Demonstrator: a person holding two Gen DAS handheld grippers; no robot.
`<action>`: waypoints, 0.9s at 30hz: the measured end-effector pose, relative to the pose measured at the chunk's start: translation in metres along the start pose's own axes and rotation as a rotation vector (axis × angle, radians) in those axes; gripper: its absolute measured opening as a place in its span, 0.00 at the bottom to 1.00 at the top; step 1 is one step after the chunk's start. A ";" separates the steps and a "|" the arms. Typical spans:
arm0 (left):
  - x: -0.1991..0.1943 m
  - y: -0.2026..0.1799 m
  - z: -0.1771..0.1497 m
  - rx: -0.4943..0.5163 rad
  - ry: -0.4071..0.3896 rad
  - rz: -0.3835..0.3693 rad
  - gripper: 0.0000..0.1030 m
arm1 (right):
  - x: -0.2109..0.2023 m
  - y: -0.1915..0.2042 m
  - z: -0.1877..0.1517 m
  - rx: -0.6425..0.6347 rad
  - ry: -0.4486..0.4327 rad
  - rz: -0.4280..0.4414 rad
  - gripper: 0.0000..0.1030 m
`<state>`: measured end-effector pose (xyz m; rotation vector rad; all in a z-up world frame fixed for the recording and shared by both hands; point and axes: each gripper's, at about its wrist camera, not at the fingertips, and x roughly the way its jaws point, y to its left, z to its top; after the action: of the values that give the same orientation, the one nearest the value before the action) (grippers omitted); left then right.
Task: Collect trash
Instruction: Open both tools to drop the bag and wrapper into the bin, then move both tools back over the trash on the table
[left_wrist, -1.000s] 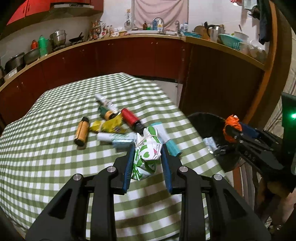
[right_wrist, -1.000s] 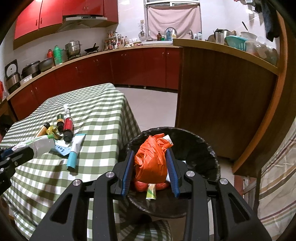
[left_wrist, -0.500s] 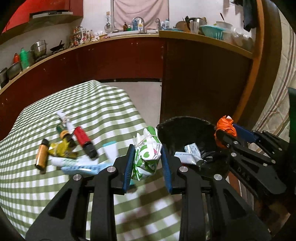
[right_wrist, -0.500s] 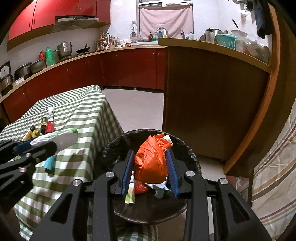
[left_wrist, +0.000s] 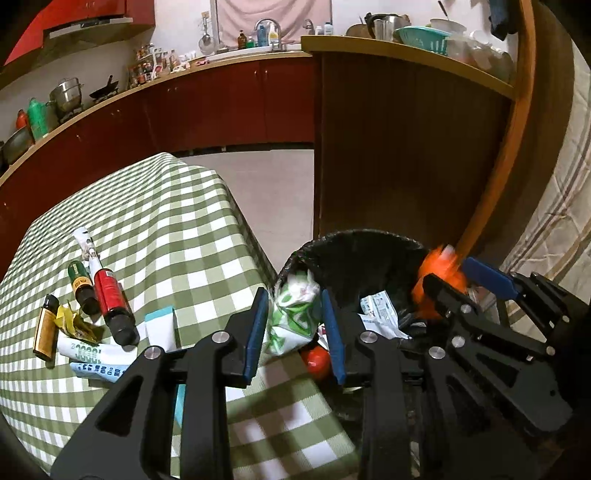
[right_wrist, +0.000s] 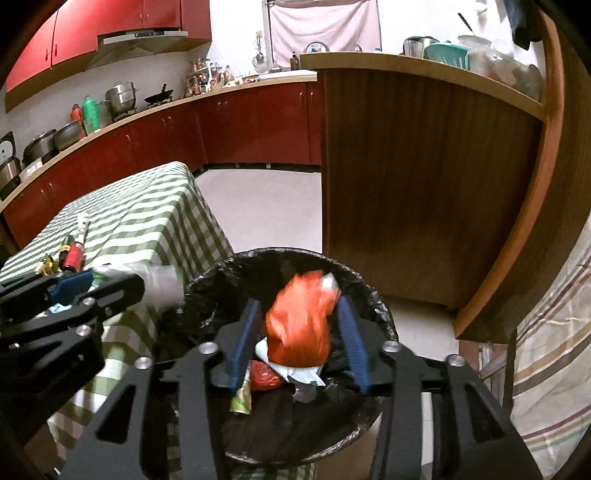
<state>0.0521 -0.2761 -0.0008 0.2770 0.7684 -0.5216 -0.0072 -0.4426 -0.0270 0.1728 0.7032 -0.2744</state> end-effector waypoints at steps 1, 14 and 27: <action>0.001 0.000 0.001 0.001 0.002 0.003 0.39 | 0.001 -0.001 0.000 0.001 0.001 0.001 0.47; -0.025 0.031 -0.006 -0.052 -0.022 0.048 0.56 | -0.012 0.011 0.002 0.006 -0.016 0.019 0.48; -0.070 0.125 -0.044 -0.187 -0.007 0.203 0.63 | -0.027 0.088 0.006 -0.099 -0.014 0.141 0.48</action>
<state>0.0518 -0.1281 0.0258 0.1770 0.7675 -0.2574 0.0033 -0.3555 0.0005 0.1250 0.6859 -0.1055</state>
